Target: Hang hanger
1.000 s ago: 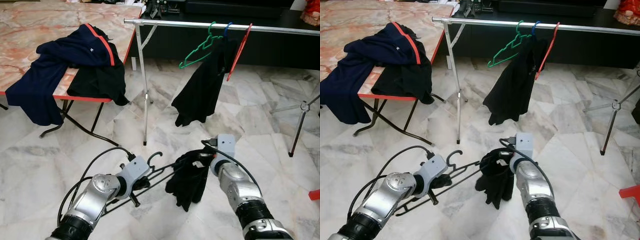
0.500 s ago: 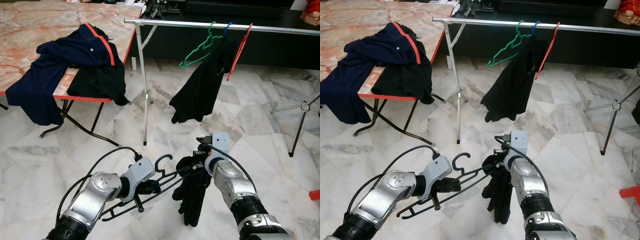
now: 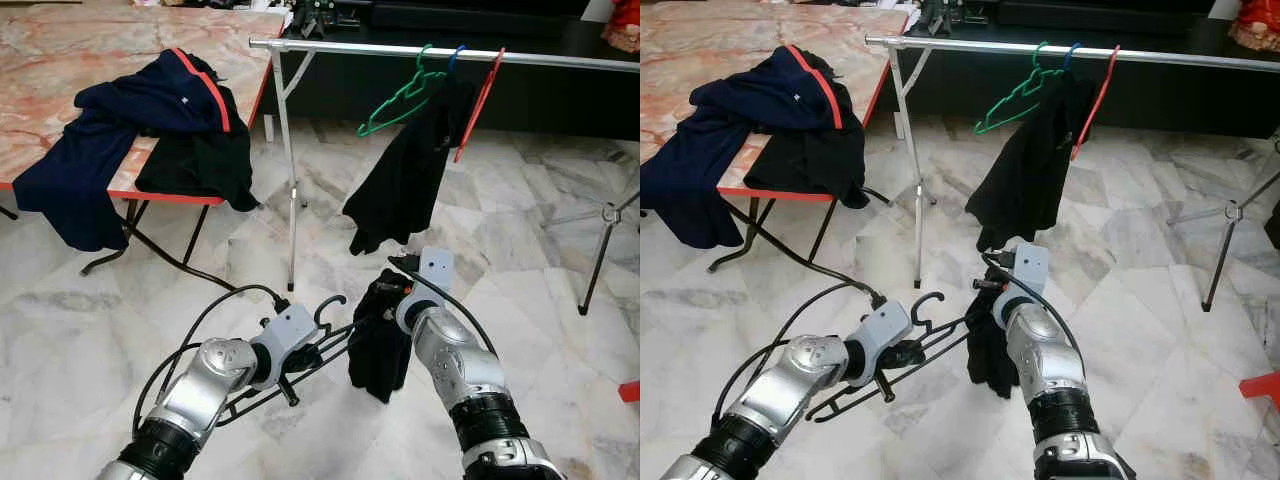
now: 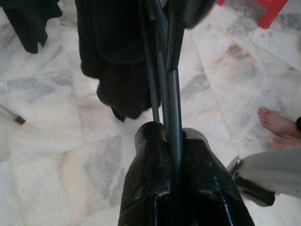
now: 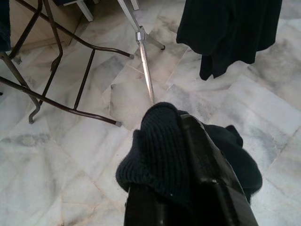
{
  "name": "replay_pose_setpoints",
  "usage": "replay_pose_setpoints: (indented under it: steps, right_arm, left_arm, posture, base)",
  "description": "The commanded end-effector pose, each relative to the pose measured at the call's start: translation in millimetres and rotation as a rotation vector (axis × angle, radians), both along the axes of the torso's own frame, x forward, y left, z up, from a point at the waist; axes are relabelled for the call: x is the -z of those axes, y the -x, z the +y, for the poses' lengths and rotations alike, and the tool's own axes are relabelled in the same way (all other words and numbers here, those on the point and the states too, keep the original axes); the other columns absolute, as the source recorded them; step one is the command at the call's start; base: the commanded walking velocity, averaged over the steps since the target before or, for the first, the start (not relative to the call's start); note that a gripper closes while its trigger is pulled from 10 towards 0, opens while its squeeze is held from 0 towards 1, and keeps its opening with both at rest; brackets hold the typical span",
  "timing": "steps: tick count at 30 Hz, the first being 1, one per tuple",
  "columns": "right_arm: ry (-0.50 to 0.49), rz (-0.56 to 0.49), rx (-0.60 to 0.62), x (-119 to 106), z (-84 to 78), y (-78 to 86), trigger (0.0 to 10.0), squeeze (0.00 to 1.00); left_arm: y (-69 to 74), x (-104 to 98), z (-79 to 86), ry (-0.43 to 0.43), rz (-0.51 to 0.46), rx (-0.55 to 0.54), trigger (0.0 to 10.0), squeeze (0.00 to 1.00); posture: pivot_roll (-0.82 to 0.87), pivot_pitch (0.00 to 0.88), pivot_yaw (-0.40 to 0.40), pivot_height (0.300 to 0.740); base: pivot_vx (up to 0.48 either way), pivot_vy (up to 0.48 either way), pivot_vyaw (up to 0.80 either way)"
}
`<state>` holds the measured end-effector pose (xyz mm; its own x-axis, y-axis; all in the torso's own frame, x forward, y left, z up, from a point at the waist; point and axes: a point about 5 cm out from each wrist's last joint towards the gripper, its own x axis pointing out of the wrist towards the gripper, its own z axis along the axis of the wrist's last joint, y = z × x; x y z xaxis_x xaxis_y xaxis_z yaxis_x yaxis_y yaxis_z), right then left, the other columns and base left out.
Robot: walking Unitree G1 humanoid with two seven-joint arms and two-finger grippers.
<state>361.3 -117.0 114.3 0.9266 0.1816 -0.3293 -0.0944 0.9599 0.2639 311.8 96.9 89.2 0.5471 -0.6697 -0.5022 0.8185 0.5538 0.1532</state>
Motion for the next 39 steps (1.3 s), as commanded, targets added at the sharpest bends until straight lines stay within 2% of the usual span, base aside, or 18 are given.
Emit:
replay_pose_setpoints:
  steps: [1, 6, 11, 12, 14, 20, 22, 27, 31, 34, 36, 39]
  right_arm:
    - [-0.015, -0.021, -0.021, -6.5, 5.4, 1.3, 10.0, 0.0]
    - [0.008, -0.02, -0.092, -9.6, 9.9, 5.4, 10.0, 0.0]
    - [0.181, -0.041, -0.129, 0.5, 1.2, 5.8, 10.0, 0.0]
    - [0.259, -0.034, -0.144, 6.6, -5.9, 5.6, 10.0, 0.0]
    - [0.274, -0.04, -0.155, 6.8, -7.1, 5.3, 10.0, 0.0]
    - [0.24, -0.035, -0.128, 1.4, -9.9, 4.7, 10.0, 0.0]
    - [0.12, -0.034, -0.136, -4.4, 0.7, 7.1, 10.0, 0.0]
    - [0.059, -0.107, -0.252, -19.7, 20.9, 12.3, 10.0, 0.0]
    - [-0.021, -0.132, -0.25, -35.0, 29.1, 13.7, 10.0, 0.0]
    - [-0.008, -0.14, -0.251, -35.9, 27.6, 13.4, 10.0, 0.0]
    - [0.017, -0.111, -0.22, -27.8, 19.1, 11.7, 10.0, 0.0]
    - [0.097, -0.077, -0.172, -15.4, 5.0, 9.0, 10.0, 0.0]
  left_arm:
    - [1.6, 3.5, -2.3, -0.005, 0.006, 0.01, 10.0, 0.0]
    - [2.2, 5.2, -4.7, 0.004, 0.011, 0.025, 10.0, 0.0]
    - [4.7, 1.9, -7.8, 0.046, 0.01, 0.053, 10.0, 0.0]
    - [6.1, -2.1, -7.2, 0.083, 0.014, 0.068, 10.0, 0.0]
    - [5.4, -4.2, -5.5, 0.094, 0.007, 0.062, 10.0, 0.0]
    - [-4.5, -19.1, 3.3, 0.187, -0.037, -0.019, 10.0, 0.0]
    - [-6.9, -27.4, 0.7, 0.265, -0.035, -0.028, 10.0, 0.0]
    - [-0.9, -21.9, -7.1, 0.231, -0.004, 0.034, 10.0, 0.0]
    - [2.3, -12.6, -13.4, 0.184, 0.021, 0.049, 10.0, 0.0]
    - [3.6, -12.0, -14.1, 0.184, 0.032, 0.062, 10.0, 0.0]
    - [8.4, -10.0, -14.8, 0.174, 0.051, 0.101, 10.0, 0.0]
    - [9.5, -9.2, -11.7, 0.164, 0.055, 0.103, 10.0, 0.0]
  posture:
    - [0.03, 0.185, -0.023, 0.74]
    - [0.03, 0.194, -0.024, 0.74]
    - [0.03, 0.194, -0.025, 0.74]
    - [0.03, 0.197, -0.027, 0.74]
    - [0.03, 0.197, -0.027, 0.74]
    - [0.03, 0.2, -0.03, 0.74]
    - [0.04, 0.2, -0.028, 0.74]
    - [0.03, 0.202, -0.024, 0.74]
    - [0.03, 0.204, -0.024, 0.74]
    - [0.03, 0.204, -0.024, 0.74]
    - [0.03, 0.203, -0.024, 0.74]
    - [0.03, 0.205, -0.024, 0.74]
  base:
    - [0.0, 0.0, 0.0]
    - [0.0, 0.0, 0.0]
    - [0.0, 0.0, 0.0]
    - [0.0, 0.0, 0.0]
    - [0.0, 0.0, 0.0]
    - [0.0, 0.0, 0.0]
    - [0.0, 0.0, 0.0]
    - [0.0, 0.0, 0.0]
    - [0.0, 0.0, 0.0]
    - [0.0, 0.0, 0.0]
    - [0.0, 0.0, 0.0]
    - [0.0, 0.0, 0.0]
